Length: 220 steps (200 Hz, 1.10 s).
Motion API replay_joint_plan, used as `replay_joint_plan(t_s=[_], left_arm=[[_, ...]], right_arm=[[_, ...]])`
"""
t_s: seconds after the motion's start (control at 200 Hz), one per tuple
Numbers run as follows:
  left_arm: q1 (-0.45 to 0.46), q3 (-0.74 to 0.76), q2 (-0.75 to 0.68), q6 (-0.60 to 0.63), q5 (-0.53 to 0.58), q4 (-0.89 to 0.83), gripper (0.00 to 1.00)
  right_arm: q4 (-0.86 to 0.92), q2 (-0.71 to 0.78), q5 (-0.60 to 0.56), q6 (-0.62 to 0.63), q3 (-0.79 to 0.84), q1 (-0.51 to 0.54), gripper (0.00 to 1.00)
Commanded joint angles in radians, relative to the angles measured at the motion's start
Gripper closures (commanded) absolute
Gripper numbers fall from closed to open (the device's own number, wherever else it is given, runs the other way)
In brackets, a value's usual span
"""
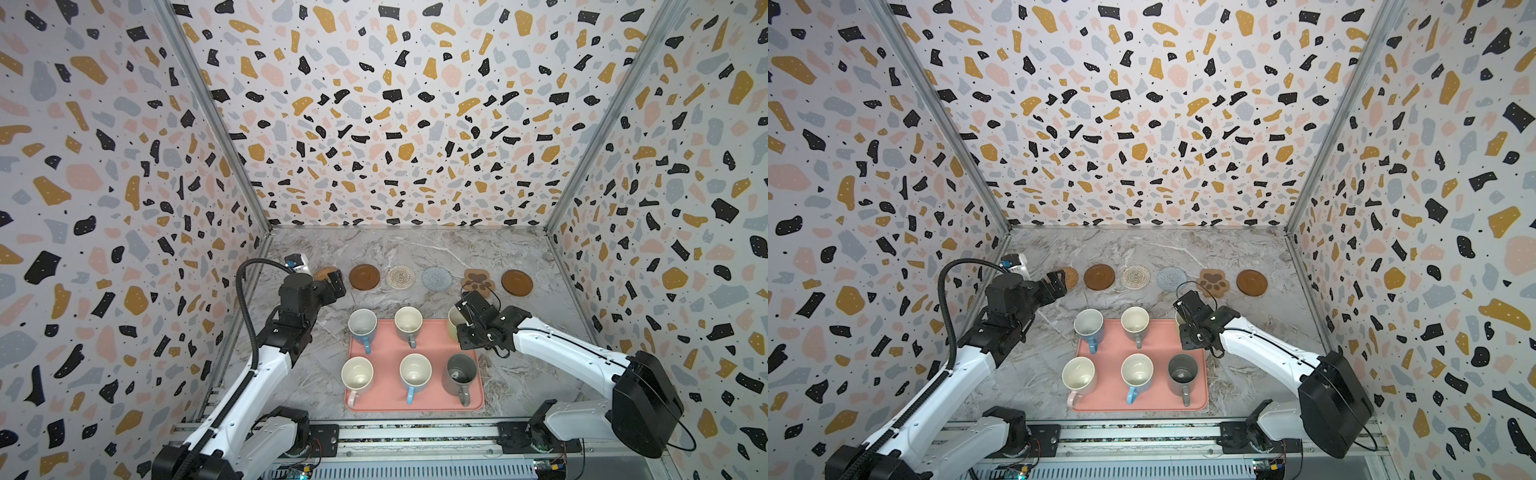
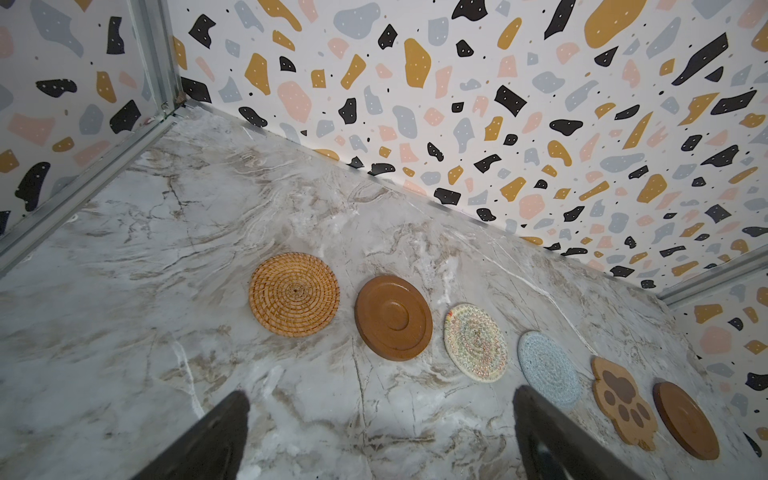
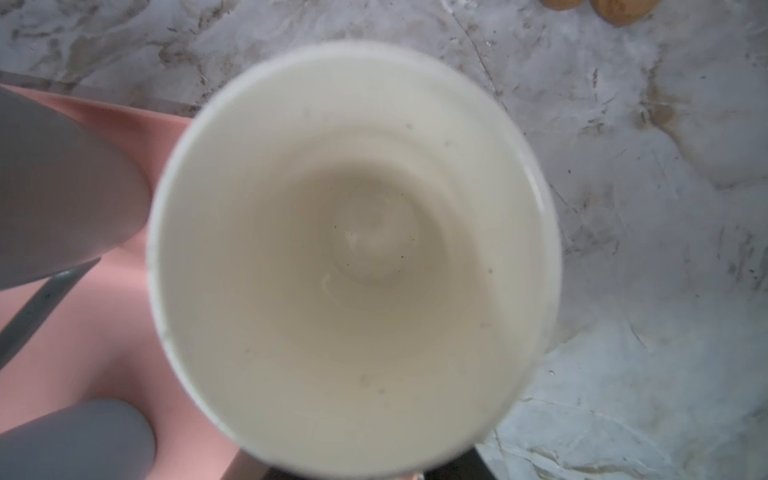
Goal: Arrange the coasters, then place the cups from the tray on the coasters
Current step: 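Lower the right gripper onto the rim of the lime-green-handled mug, then close the right gripper on the mug rim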
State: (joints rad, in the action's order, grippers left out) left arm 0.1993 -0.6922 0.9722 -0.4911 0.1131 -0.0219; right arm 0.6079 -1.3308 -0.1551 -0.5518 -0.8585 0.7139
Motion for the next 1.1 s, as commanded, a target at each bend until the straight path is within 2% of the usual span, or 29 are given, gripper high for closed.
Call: replay_joint_plan(t_s=[0.0, 0.12, 0.486, 1.096], left_arm=[[0.004, 0.012, -0.024, -0.004, 0.003, 0.020, 0.00], [0.005, 0.018, -0.033, -0.004, 0.003, 0.015, 0.00], [0.005, 0.028, -0.065, 0.000, 0.001, -0.006, 0.00], [0.005, 0.033, -0.076, -0.003, 0.008, 0.001, 0.00]], right_arm=[[-0.016, -0.004, -0.026, 0.005, 0.002, 0.008, 0.71], [-0.022, -0.008, -0.027, 0.010, -0.001, 0.012, 0.78], [-0.028, -0.001, -0.020, 0.031, -0.033, 0.019, 0.90], [0.032, 0.026, -0.032, 0.046, -0.183, 0.021, 0.95]])
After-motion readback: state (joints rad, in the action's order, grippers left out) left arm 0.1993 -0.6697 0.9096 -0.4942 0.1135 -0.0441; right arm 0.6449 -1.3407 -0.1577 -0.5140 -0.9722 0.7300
